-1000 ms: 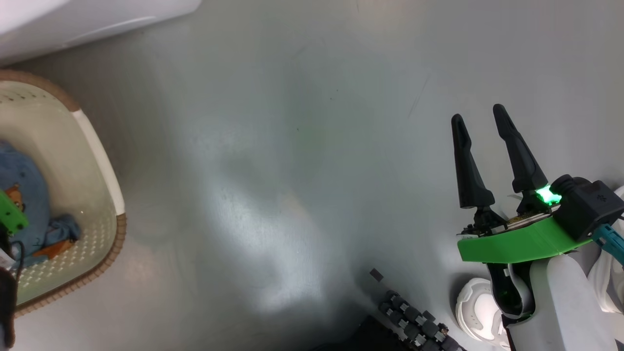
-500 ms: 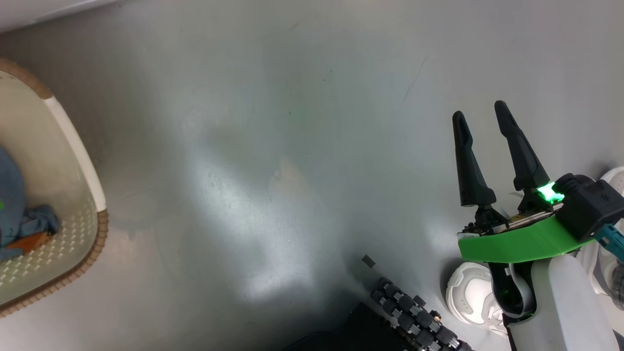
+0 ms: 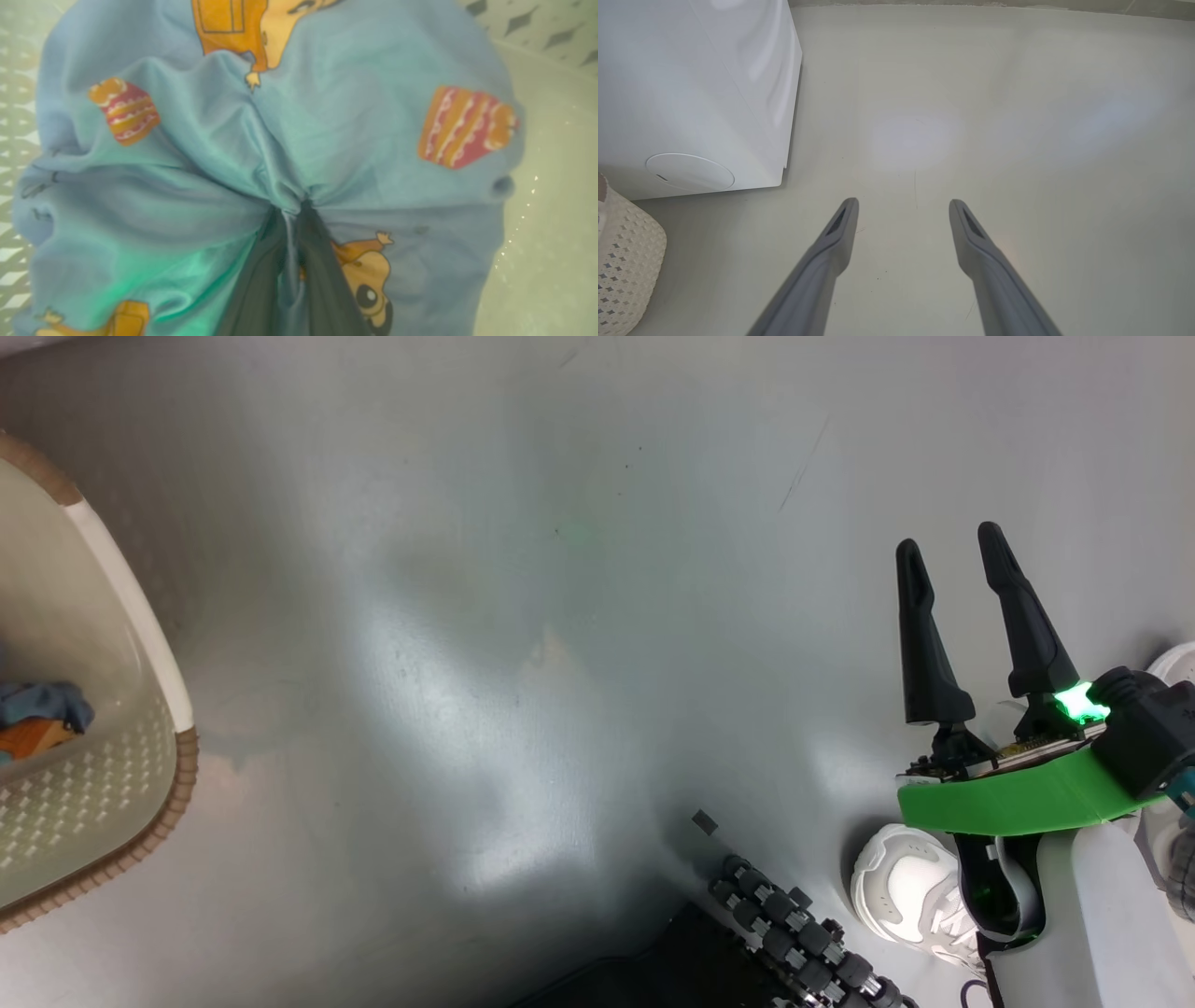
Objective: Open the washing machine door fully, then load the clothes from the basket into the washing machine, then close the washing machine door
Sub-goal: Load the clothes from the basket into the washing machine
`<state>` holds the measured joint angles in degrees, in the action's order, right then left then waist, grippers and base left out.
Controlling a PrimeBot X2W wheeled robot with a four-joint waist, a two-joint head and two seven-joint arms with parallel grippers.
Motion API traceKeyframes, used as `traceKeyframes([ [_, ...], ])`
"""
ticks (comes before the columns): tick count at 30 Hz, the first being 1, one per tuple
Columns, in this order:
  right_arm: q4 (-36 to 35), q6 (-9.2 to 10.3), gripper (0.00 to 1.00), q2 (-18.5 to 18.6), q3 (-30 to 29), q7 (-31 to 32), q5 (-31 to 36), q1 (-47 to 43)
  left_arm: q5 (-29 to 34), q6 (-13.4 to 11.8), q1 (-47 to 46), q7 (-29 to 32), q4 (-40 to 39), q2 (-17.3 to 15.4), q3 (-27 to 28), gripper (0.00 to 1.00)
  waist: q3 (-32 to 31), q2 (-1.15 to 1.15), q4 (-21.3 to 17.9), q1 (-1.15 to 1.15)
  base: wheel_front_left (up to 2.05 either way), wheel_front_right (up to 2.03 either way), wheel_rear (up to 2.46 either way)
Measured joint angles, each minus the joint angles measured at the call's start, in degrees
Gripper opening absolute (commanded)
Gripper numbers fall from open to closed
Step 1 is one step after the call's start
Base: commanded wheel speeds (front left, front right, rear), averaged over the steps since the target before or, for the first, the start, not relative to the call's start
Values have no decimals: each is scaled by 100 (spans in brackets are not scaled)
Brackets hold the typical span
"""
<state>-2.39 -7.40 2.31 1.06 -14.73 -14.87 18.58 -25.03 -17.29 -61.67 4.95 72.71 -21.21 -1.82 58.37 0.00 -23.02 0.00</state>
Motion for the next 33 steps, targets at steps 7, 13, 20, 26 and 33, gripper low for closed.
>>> traceKeyframes([
  [7, 41, 0, 100, 0, -1, 0, -27, 13, -115, 101, 12, -101, 40, 69, 12, 0, -83, 0, 57, 0, 0, 0, 0],
  [13, 113, 0, 100, 0, -82, 0, -27, 26, -370, 202, 281, -405, 68, 353, 167, 0, -306, 0, 173, 0, 0, 0, 0],
  [20, 147, 0, 100, 1, -189, 0, -26, 24, -624, 439, 592, -993, 62, 635, 355, 0, -672, 0, 386, 0, 0, 0, 0],
  [26, 176, 0, 100, 4, -236, 0, 97, -18, -843, 836, 959, -1648, -30, 999, 445, 0, -1149, 0, 673, 0, 0, 0, 0],
  [33, 186, 0, 100, 37, -310, 0, 238, -277, -873, 1178, 1528, -1916, -336, 1452, 433, 0, -1740, 0, 999, 0, 0, 0, 0],
])
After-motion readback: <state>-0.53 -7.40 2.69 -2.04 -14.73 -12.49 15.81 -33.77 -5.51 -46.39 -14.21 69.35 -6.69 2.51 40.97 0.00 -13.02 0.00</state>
